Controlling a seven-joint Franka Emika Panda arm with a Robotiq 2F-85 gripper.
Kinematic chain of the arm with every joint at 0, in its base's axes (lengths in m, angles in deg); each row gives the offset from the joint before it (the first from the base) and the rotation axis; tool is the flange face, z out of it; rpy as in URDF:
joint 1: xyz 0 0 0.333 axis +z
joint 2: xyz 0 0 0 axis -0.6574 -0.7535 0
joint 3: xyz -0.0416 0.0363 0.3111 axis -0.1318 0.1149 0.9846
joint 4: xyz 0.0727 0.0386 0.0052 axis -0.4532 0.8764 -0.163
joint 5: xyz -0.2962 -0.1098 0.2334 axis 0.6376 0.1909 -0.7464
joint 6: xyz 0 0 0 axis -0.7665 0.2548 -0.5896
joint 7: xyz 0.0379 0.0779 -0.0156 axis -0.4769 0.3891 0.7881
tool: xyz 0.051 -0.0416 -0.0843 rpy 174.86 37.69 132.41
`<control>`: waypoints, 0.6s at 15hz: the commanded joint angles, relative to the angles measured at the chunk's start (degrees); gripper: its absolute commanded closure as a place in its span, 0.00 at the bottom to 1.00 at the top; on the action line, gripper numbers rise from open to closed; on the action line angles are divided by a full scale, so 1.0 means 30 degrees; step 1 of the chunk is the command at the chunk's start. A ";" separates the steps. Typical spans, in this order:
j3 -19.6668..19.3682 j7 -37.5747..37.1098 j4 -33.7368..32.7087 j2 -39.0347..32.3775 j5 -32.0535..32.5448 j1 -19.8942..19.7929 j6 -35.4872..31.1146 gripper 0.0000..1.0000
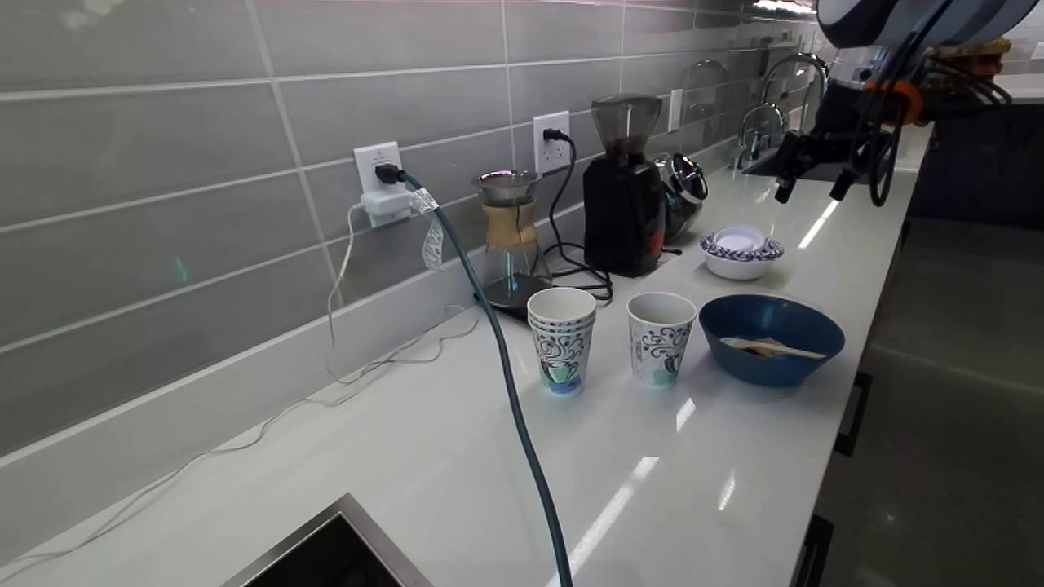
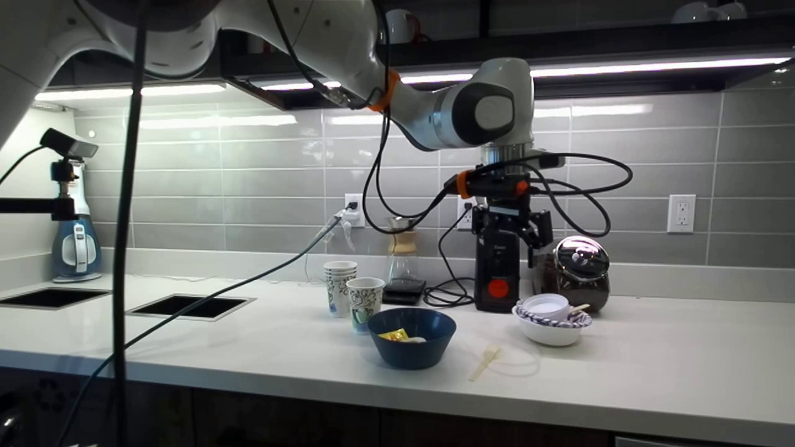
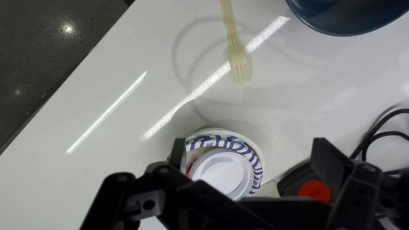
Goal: Remove the white bowl from the stacked paper plates and put them in the counter top
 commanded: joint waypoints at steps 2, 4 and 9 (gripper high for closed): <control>0.0234 -0.0079 -0.0053 0.0003 0.0140 -0.0182 0.0058 0.00; 0.0235 -0.0079 -0.0052 0.0005 0.0140 -0.0181 0.0058 0.00; 0.0059 0.0208 -0.1859 -0.2102 0.0342 -0.0475 -0.0804 0.00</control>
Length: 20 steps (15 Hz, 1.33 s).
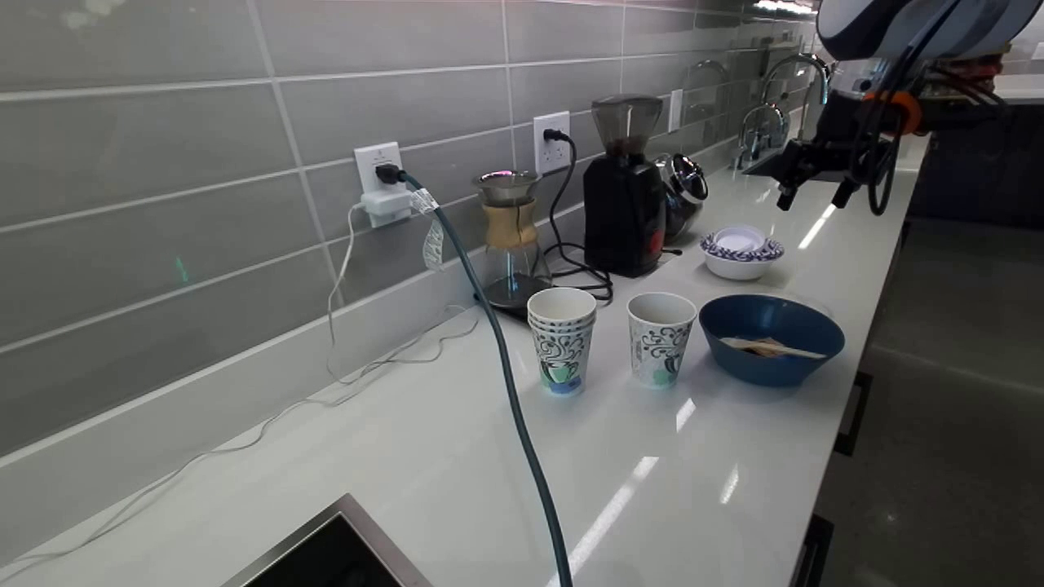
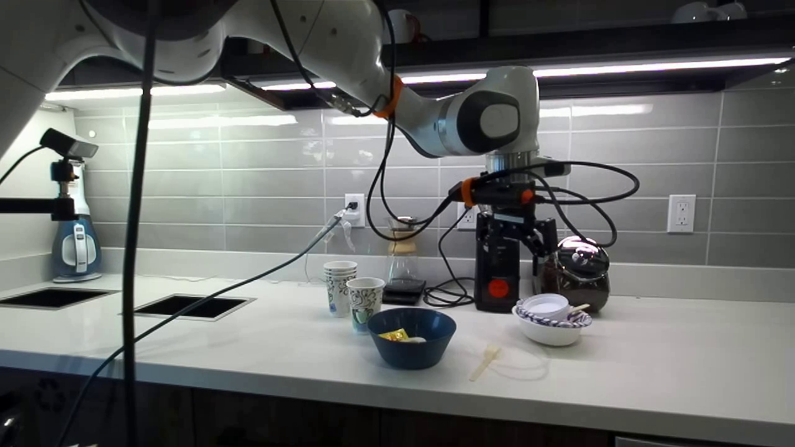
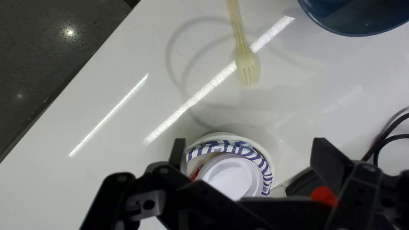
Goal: Remove the white bowl from the stacked paper plates and put them in the counter top
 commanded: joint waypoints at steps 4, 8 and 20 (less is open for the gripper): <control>0.0059 0.0114 -0.3277 -0.3429 0.0468 -0.0560 -0.2287 0.00; 0.0157 -0.0007 -0.5781 -0.5594 0.0533 -0.0562 -0.2763 0.00; 0.1206 -0.0535 -1.1712 -1.0369 -0.0275 -0.0666 -0.3007 0.40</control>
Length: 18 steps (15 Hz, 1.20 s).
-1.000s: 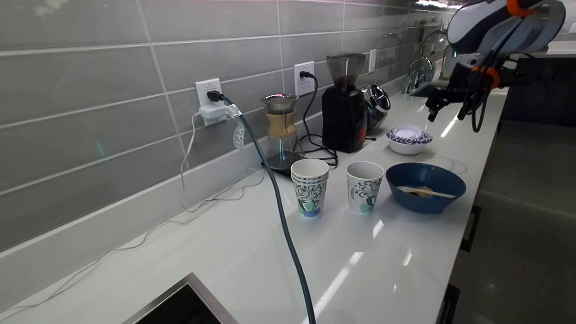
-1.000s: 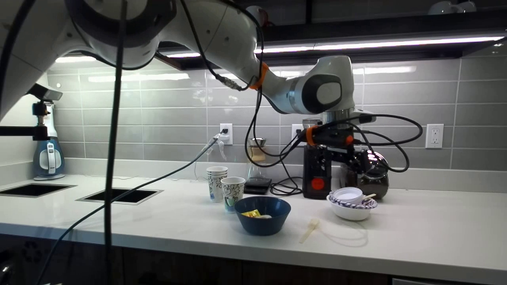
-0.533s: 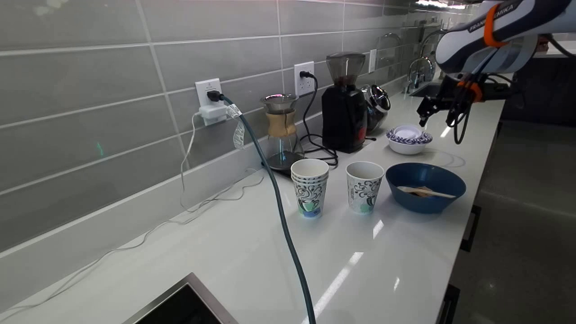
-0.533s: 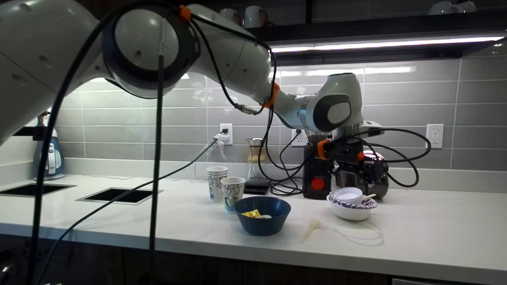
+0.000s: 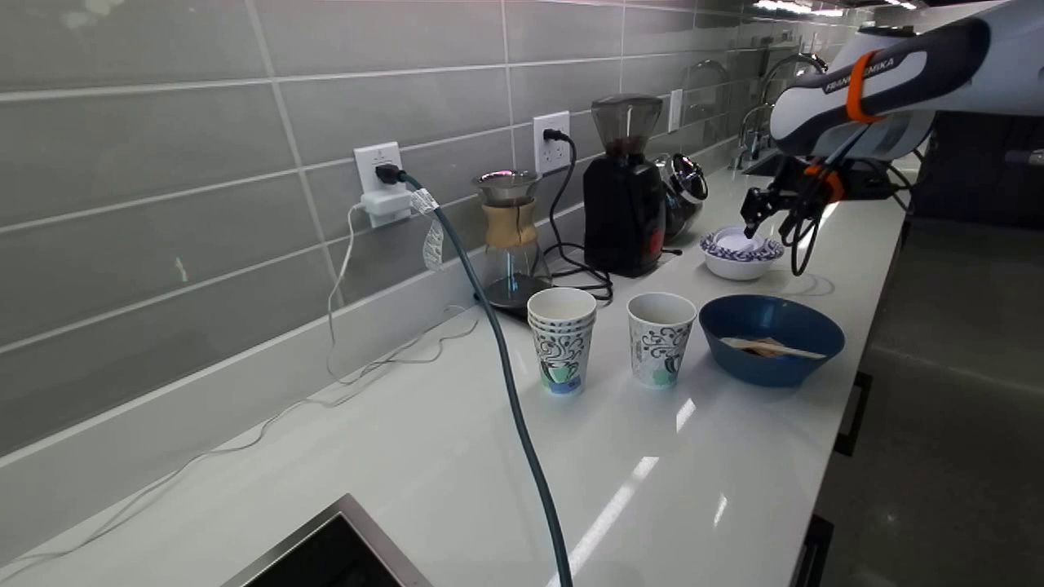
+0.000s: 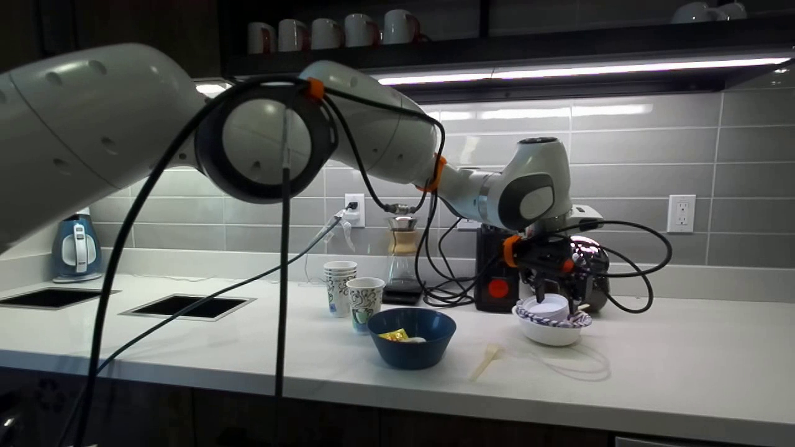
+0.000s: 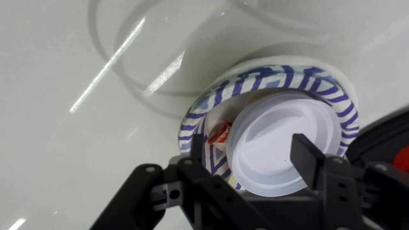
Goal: Remove the white bowl from the stacked paper plates and put them in the counter top
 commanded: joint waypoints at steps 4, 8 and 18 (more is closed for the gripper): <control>0.0566 -0.0387 -0.3230 -0.2269 -0.0152 -0.0082 0.0166 0.60; 0.0526 -0.0567 -0.3954 -0.2683 -0.0114 -0.0079 0.0366 0.68; 0.0411 -0.1238 -0.4465 -0.2488 -0.0084 -0.0029 0.1096 0.99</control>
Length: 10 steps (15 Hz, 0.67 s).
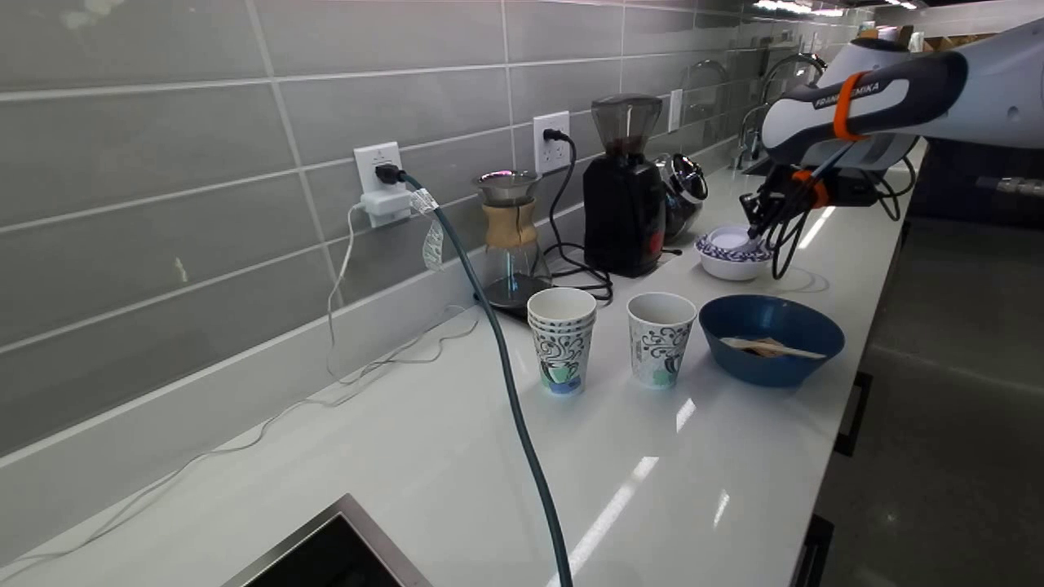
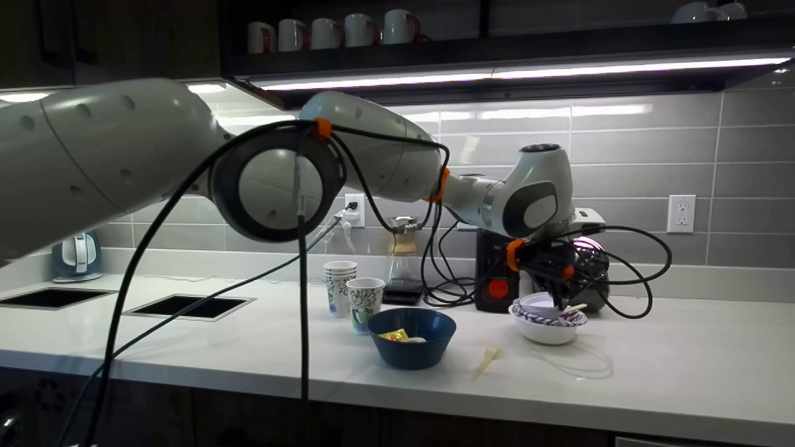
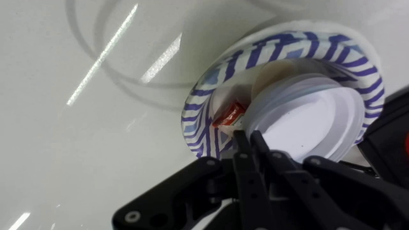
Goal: Remove the white bowl from the stacked paper plates and put them in the counter top
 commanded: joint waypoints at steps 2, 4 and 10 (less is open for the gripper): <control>0.0099 -0.0687 -0.1237 -0.0078 -0.0116 -0.0014 0.1223 0.99; 0.0158 -0.0776 -0.1265 0.0206 -0.0239 -0.0011 0.1728 0.99; 0.1683 0.0226 -0.1261 0.0986 -0.1263 -0.0353 0.3770 0.99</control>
